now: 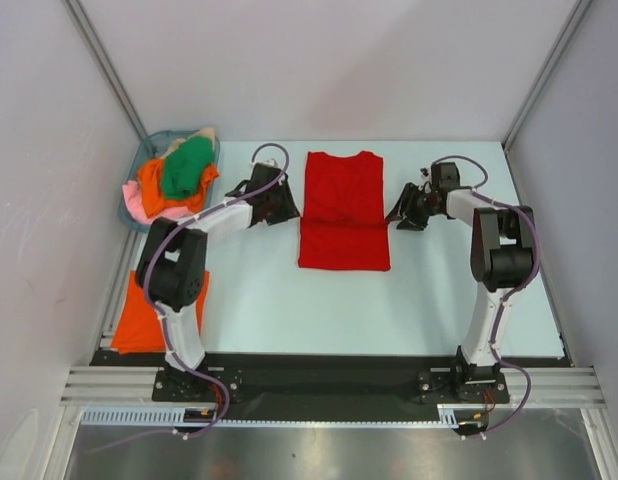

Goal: Fold and stack the t-shirts
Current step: Fold the tshirt

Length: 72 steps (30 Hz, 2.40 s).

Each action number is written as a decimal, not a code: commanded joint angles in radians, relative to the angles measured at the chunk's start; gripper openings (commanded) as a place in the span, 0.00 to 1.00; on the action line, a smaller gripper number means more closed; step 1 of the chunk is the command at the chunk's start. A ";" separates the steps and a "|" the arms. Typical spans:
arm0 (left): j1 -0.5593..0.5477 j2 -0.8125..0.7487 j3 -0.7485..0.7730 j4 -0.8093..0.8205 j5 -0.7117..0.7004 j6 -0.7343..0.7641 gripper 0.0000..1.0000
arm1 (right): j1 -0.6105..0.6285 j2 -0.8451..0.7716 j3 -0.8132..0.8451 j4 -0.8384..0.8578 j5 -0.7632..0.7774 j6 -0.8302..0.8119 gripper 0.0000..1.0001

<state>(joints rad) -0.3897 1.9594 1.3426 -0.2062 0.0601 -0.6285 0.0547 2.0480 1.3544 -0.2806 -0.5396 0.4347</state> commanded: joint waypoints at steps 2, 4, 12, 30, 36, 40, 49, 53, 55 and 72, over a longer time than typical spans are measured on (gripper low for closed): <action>-0.008 -0.240 -0.089 -0.012 -0.090 0.075 0.47 | 0.030 -0.184 -0.062 -0.078 0.271 -0.068 0.53; -0.032 -0.306 -0.144 0.031 -0.042 0.058 0.46 | 0.085 -0.293 -0.132 -0.059 0.373 -0.067 0.54; -0.222 -0.223 -0.234 0.189 0.023 -0.002 0.33 | 0.303 -0.359 -0.221 -0.034 0.549 -0.059 0.55; -0.140 -0.079 -0.097 0.194 0.093 0.076 0.39 | 0.257 -0.194 -0.024 -0.014 0.446 -0.134 0.55; -0.140 -0.137 -0.302 0.347 0.259 -0.045 0.33 | 0.229 -0.295 -0.303 0.167 -0.002 0.014 0.38; -0.129 -0.102 -0.381 0.405 0.289 -0.065 0.28 | 0.189 -0.235 -0.428 0.467 -0.216 0.166 0.08; -0.087 -0.178 -0.542 0.416 0.245 -0.013 0.29 | 0.036 -0.230 -0.649 0.572 -0.255 0.187 0.02; -0.110 -0.234 -0.566 0.429 0.299 -0.017 0.33 | 0.031 -0.330 -0.687 0.508 -0.244 0.145 0.02; -0.126 -0.252 -0.559 0.435 0.320 -0.023 0.37 | 0.045 -0.391 -0.678 0.486 -0.252 0.153 0.02; -0.074 -0.229 -0.634 0.476 0.285 -0.030 0.36 | 0.037 -0.225 -0.738 0.739 -0.316 0.248 0.01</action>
<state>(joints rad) -0.4957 1.7821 0.7670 0.3191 0.3740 -0.6903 0.1310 1.8347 0.6586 0.3862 -0.8116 0.6834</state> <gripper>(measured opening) 0.363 0.020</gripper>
